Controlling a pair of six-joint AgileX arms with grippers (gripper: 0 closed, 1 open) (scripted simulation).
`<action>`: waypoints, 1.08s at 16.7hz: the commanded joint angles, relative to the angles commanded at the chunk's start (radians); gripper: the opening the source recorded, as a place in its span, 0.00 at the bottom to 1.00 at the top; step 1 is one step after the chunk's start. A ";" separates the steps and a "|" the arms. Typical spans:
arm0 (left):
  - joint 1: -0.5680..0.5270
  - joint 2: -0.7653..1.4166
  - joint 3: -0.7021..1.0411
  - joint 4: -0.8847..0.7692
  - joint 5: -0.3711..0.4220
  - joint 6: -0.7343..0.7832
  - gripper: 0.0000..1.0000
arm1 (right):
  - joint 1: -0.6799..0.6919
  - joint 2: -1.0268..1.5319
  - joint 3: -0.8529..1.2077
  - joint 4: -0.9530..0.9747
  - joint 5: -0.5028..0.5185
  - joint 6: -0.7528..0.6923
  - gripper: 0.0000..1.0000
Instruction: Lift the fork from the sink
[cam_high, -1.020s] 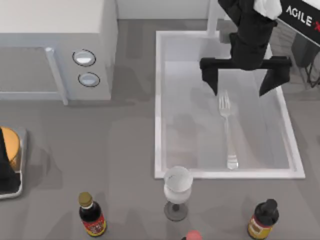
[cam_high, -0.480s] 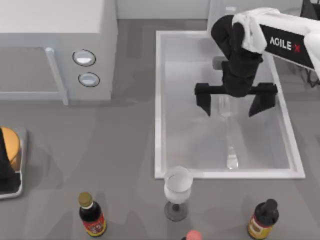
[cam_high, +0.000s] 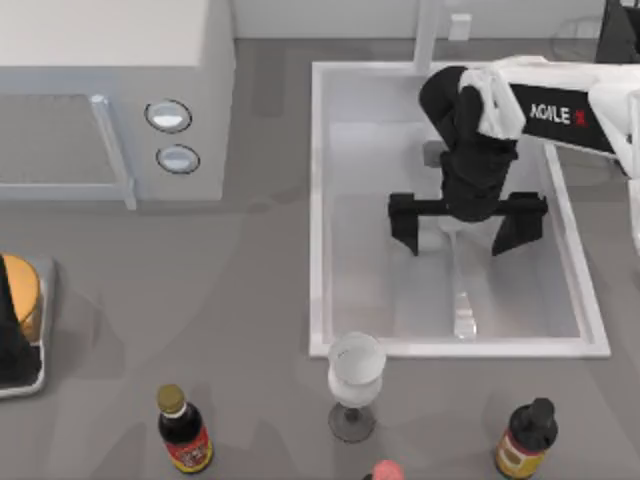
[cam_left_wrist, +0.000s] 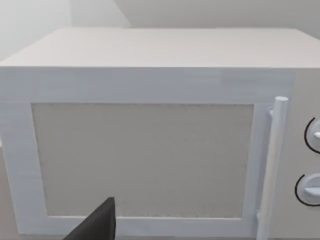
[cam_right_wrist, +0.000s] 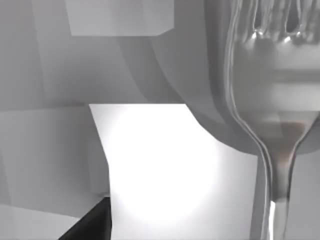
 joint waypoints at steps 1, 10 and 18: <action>0.000 0.000 0.000 0.000 0.000 0.000 1.00 | 0.000 0.000 0.000 0.000 0.000 0.000 1.00; 0.000 0.000 0.000 0.000 0.000 0.000 1.00 | 0.000 0.000 0.000 0.000 0.000 0.000 0.32; 0.000 0.000 0.000 0.000 0.000 0.000 1.00 | 0.000 0.000 0.000 0.000 0.000 0.000 0.00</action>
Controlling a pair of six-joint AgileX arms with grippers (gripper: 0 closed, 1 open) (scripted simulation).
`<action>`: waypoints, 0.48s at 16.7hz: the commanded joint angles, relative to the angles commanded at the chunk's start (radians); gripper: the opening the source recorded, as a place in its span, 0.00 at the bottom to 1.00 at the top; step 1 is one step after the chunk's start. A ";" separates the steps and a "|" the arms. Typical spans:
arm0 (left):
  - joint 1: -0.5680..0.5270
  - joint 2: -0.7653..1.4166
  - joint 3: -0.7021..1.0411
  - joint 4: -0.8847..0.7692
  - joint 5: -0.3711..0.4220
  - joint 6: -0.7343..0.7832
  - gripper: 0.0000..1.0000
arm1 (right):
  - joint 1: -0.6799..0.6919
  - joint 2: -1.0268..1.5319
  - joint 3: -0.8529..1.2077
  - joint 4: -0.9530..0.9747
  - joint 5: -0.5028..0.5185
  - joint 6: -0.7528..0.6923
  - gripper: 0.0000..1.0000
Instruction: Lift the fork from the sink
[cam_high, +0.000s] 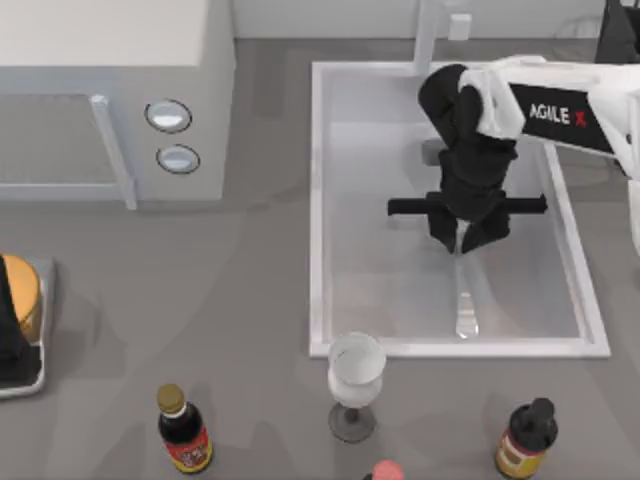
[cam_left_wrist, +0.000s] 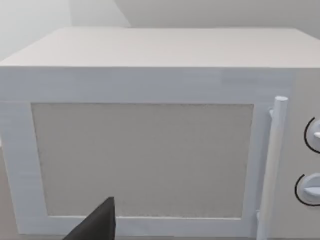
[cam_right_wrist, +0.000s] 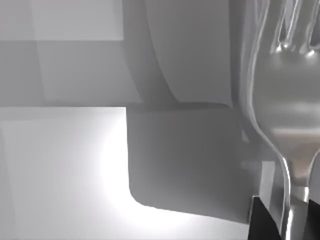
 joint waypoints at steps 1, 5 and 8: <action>0.000 0.000 0.000 0.000 0.000 0.000 1.00 | 0.000 0.000 0.000 0.000 0.000 0.000 0.00; 0.000 0.000 0.000 0.000 0.000 0.000 1.00 | -0.004 -0.045 0.010 -0.013 0.015 -0.010 0.00; 0.000 0.000 0.000 0.000 0.000 0.000 1.00 | -0.003 -0.051 0.047 -0.052 0.015 -0.009 0.00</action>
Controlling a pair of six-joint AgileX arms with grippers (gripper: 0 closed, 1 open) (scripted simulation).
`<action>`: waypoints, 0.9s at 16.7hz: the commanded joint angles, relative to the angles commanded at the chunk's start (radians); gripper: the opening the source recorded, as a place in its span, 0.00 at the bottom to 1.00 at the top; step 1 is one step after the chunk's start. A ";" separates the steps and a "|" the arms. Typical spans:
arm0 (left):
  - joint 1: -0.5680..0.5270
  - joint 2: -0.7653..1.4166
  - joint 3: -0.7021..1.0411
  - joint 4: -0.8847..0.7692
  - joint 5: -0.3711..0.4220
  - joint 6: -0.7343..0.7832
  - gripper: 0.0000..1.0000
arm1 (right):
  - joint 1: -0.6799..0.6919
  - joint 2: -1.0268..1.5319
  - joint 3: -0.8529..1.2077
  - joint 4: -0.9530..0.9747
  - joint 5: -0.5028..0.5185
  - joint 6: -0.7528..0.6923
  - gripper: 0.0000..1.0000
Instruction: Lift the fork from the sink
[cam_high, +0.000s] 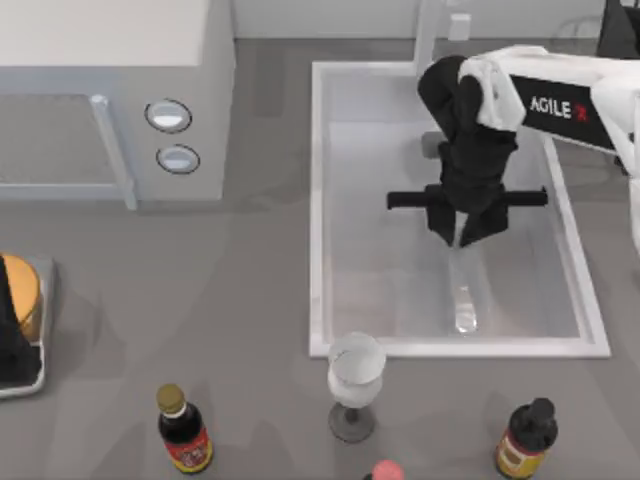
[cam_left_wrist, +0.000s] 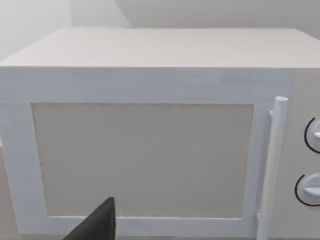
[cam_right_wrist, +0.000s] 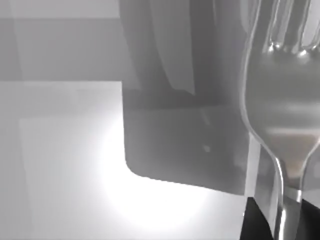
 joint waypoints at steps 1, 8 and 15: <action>0.000 0.000 0.000 0.000 0.000 0.000 1.00 | 0.000 -0.006 0.029 -0.034 0.000 0.000 0.00; 0.000 0.000 0.000 0.000 0.000 0.000 1.00 | -0.001 -0.086 0.294 -0.401 -0.001 -0.002 0.00; 0.000 0.000 0.000 0.000 0.000 0.000 1.00 | -0.001 -0.107 0.347 -0.459 -0.002 -0.002 0.00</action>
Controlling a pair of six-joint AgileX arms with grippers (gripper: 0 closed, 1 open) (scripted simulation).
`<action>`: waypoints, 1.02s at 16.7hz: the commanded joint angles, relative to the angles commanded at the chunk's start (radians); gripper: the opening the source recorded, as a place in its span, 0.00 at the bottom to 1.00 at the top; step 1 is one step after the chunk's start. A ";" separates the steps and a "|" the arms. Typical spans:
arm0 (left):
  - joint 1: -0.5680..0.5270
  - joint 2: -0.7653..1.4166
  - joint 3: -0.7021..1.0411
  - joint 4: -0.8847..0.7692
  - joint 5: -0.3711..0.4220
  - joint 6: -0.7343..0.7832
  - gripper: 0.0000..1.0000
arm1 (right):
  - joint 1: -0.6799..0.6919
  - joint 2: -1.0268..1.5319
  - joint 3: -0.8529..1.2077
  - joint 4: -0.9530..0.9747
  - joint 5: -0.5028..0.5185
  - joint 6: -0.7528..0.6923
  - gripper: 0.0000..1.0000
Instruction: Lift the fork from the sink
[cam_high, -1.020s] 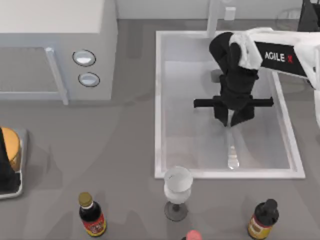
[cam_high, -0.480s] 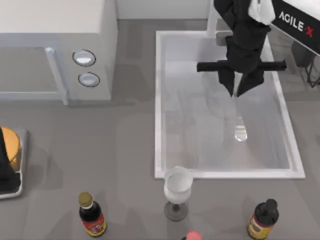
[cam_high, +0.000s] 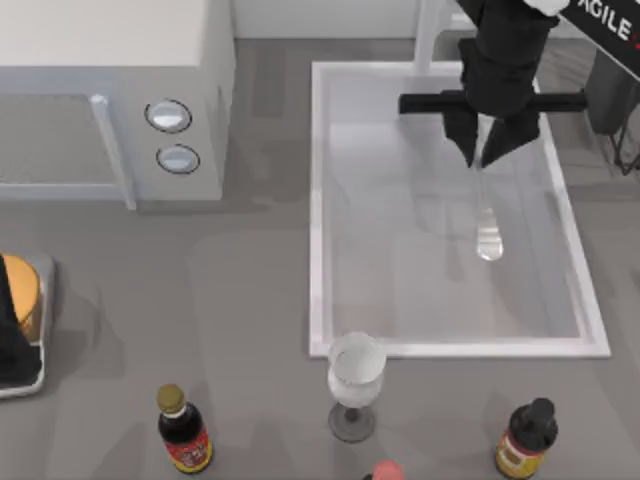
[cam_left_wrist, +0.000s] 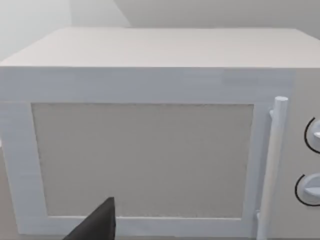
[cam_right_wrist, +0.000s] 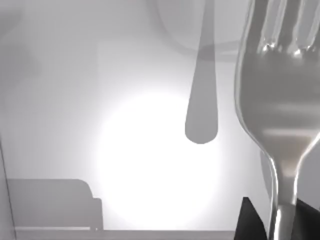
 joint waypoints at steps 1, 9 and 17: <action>0.000 0.000 0.000 0.000 0.000 0.000 1.00 | -0.001 -0.002 -0.002 0.000 0.000 -0.001 0.00; 0.000 0.000 0.000 0.000 0.000 0.000 1.00 | -0.147 -0.347 -0.380 0.027 -0.008 -0.149 0.00; 0.000 0.000 0.000 0.000 0.000 0.000 1.00 | -0.352 -0.833 -0.930 0.055 -0.020 -0.358 0.00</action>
